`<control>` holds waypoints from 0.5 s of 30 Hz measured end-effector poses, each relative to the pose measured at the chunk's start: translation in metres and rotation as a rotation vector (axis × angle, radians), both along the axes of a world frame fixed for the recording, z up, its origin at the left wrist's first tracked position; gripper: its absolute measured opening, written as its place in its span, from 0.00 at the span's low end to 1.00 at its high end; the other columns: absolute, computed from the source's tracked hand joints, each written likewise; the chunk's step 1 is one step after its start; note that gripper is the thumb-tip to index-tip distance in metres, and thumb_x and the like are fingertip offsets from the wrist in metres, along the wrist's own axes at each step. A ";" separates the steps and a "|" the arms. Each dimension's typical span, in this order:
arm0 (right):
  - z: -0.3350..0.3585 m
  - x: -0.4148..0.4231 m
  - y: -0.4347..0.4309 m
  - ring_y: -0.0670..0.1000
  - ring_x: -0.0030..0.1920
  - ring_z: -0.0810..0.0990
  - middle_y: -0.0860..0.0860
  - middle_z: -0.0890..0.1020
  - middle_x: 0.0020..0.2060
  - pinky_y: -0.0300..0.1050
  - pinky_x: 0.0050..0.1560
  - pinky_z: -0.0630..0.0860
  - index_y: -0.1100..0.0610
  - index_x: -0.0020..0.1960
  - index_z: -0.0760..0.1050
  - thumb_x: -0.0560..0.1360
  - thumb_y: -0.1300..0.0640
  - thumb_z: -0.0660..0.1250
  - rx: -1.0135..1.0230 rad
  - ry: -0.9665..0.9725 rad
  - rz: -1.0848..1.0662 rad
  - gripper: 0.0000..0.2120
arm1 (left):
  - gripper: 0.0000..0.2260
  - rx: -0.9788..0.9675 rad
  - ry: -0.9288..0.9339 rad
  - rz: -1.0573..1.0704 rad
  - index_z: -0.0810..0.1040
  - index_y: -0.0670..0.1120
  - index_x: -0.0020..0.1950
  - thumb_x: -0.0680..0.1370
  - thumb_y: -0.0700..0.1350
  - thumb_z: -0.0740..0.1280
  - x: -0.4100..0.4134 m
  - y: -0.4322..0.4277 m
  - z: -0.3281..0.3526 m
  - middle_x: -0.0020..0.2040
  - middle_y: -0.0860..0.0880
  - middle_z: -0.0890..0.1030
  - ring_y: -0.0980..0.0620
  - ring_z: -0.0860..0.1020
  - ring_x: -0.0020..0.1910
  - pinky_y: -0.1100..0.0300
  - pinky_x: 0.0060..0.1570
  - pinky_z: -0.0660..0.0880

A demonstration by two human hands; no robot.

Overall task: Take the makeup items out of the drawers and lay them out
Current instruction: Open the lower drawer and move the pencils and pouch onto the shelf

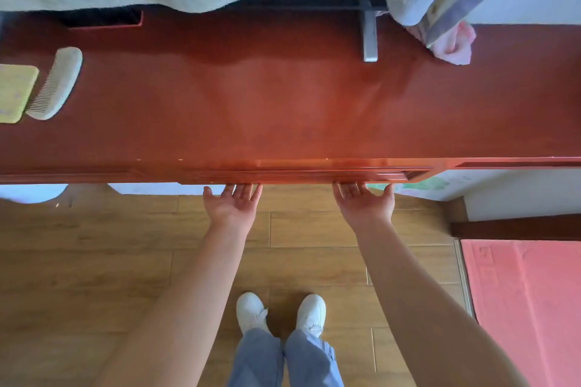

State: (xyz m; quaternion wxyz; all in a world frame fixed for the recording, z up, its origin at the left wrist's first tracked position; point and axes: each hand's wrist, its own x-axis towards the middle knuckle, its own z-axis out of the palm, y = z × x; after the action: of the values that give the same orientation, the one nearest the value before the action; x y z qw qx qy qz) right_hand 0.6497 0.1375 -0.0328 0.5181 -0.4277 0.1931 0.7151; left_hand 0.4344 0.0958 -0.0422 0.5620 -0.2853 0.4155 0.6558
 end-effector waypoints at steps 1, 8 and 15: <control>0.000 0.001 -0.002 0.55 0.60 0.73 0.56 0.77 0.52 0.54 0.60 0.66 0.59 0.50 0.72 0.76 0.35 0.49 -0.002 0.005 0.004 0.28 | 0.28 -0.007 0.001 0.008 0.62 0.42 0.73 0.80 0.60 0.49 0.000 -0.001 -0.001 0.70 0.43 0.68 0.44 0.66 0.71 0.43 0.69 0.62; -0.001 0.011 -0.037 0.55 0.61 0.73 0.55 0.77 0.52 0.52 0.58 0.67 0.59 0.51 0.72 0.76 0.34 0.49 -0.058 0.008 0.017 0.29 | 0.29 -0.080 -0.002 0.007 0.60 0.43 0.75 0.80 0.60 0.51 0.010 -0.037 0.006 0.74 0.41 0.63 0.43 0.62 0.73 0.44 0.70 0.58; 0.004 0.024 -0.098 0.54 0.64 0.70 0.55 0.77 0.53 0.53 0.60 0.66 0.58 0.53 0.72 0.76 0.34 0.48 -0.123 0.017 0.032 0.29 | 0.30 -0.182 -0.010 -0.028 0.54 0.44 0.77 0.80 0.60 0.48 0.021 -0.094 0.013 0.76 0.41 0.58 0.43 0.58 0.75 0.45 0.72 0.55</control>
State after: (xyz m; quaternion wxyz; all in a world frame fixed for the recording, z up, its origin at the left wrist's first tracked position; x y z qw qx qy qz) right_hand 0.6735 0.0395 -0.0292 0.4778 -0.4558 0.2344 0.7135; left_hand 0.4552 0.0017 -0.0288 0.5449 -0.3328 0.4745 0.6060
